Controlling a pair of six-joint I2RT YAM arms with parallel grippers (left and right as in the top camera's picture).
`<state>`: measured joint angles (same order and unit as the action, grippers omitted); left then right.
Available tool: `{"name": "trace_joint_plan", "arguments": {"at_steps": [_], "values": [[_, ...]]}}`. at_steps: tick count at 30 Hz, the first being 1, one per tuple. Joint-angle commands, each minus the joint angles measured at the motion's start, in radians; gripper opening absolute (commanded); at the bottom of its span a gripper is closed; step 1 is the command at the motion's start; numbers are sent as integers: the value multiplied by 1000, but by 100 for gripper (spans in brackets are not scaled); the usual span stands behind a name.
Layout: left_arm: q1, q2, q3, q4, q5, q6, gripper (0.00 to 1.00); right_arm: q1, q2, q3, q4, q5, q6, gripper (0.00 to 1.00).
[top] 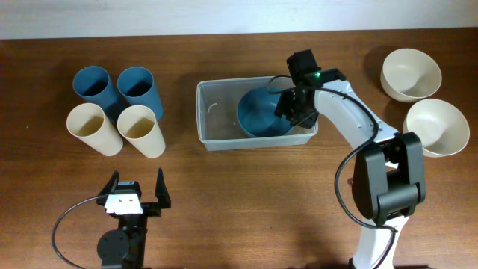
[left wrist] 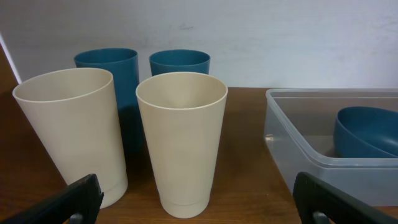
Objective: Pack container
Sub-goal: 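Lower the blue bowl into the container, release, withdraw right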
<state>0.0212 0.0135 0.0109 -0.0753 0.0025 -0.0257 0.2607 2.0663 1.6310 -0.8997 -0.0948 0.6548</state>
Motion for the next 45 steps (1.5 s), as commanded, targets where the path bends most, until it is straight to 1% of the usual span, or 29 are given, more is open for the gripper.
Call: {"name": "trace_joint_plan", "arguments": {"at_steps": [1, 8, 11, 13, 14, 16, 17, 20, 24, 29, 33, 40, 45], "values": [[6, -8, -2, -8, -2, 13, 100, 8, 6, 113, -52, 2, -2, 61], [6, -8, -2, -8, -2, 13, 100, 7, 6, 361, -229, 2, -24, 66], [6, -8, -2, -8, -2, 12, 100, -6, 6, 463, -294, 32, -38, 72], [6, -8, -2, -7, -2, 12, 100, -34, 5, 529, -352, 80, -35, 78], [6, -8, -2, -8, -2, 13, 100, -52, 5, 556, -381, 98, -24, 92], [6, -8, -2, -8, -2, 13, 100, -103, 5, 606, -444, 127, 7, 98], [6, -8, -2, -8, -2, 13, 100, -144, 5, 631, -483, 136, 27, 99], [6, -8, -2, -8, -2, 12, 100, -250, 5, 650, -546, 134, 59, 99], [6, -8, -2, -7, -2, 12, 100, -431, 5, 645, -644, 133, 135, 99], [6, -8, -2, -8, -2, 12, 100, -635, 5, 645, -725, 131, 140, 99], [6, -8, -2, -8, -2, 13, 100, -761, 5, 645, -793, 134, 140, 99], [6, -8, -2, -7, -2, 12, 100, -900, 3, 618, -799, 114, 65, 99], [6, -8, -2, -8, -2, 13, 100, -966, 3, 549, -796, 116, 38, 99]]}}
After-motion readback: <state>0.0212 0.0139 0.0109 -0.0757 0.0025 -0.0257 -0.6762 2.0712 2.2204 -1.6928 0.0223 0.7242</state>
